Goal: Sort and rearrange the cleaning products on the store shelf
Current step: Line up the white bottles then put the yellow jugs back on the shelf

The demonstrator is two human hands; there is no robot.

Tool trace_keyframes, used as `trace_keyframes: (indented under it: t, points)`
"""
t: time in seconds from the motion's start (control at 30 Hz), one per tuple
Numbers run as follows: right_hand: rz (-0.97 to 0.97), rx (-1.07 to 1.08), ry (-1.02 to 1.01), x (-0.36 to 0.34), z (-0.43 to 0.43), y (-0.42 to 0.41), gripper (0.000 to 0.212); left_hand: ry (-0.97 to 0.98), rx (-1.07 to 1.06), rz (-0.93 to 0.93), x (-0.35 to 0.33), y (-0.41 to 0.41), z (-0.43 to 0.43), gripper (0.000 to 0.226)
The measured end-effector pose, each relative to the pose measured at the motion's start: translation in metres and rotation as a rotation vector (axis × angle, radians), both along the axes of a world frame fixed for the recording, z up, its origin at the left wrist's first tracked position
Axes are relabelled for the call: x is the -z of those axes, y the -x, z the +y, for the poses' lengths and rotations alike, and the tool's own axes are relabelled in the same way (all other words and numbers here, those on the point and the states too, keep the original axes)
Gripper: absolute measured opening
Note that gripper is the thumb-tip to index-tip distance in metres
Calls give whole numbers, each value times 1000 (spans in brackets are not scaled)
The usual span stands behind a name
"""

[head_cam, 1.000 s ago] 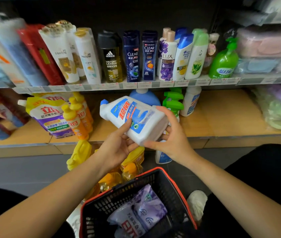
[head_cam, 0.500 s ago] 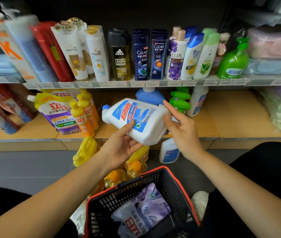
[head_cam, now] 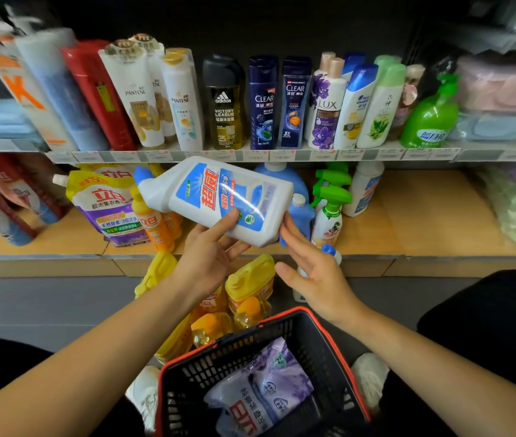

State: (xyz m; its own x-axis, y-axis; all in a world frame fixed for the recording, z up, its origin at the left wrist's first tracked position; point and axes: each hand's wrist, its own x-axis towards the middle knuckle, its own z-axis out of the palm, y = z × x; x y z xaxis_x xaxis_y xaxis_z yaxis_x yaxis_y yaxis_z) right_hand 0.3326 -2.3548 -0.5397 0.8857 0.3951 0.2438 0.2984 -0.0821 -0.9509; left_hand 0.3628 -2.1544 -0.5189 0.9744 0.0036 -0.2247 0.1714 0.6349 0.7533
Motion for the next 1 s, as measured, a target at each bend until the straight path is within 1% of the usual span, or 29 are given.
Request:
trace_keyframes:
  t: [0.1, 0.2, 0.33, 0.47, 0.6, 0.67, 0.77, 0.83, 0.9, 0.93, 1.0]
  points:
    - [32, -5, -99, 2, -5, -1, 56, -26, 0, -22, 1, 0, 2, 59]
    - [103, 9, -161, 5, -7, -1, 47, -102, -30, -38, 0, 0, 2, 64]
    - [165, 46, -145, 7, -13, -5, 38, -198, -74, -64, -1, 0, 2, 72]
    - [178, 53, -115, -2, -21, -13, 22, -288, -59, -117, 0, 1, 1, 66]
    - [105, 214, -142, -17, -42, -30, 11, -419, -23, -232, 2, 4, -1, 65]
    - [36, 297, -147, -22, -54, -38, 4, -523, -1, -316, 3, 5, -1, 65]
    - [-30, 346, -74, -30, -63, -47, 20, -733, 51, -392, 9, 2, -4, 65]
    - [-35, 313, -52, -41, -64, -51, 37, -868, 100, -390, 13, 1, -10, 66]
    - [-62, 264, -84, -58, -66, -55, 52, -1020, 151, -411, 17, 0, -16, 62]
    - [-79, 240, -99, -67, -68, -58, 56, -1103, 175, -428, 19, -1, -20, 60]
    - [-97, 176, -92, -83, -77, -62, 57, -1246, 231, -447, 24, -2, -26, 57]
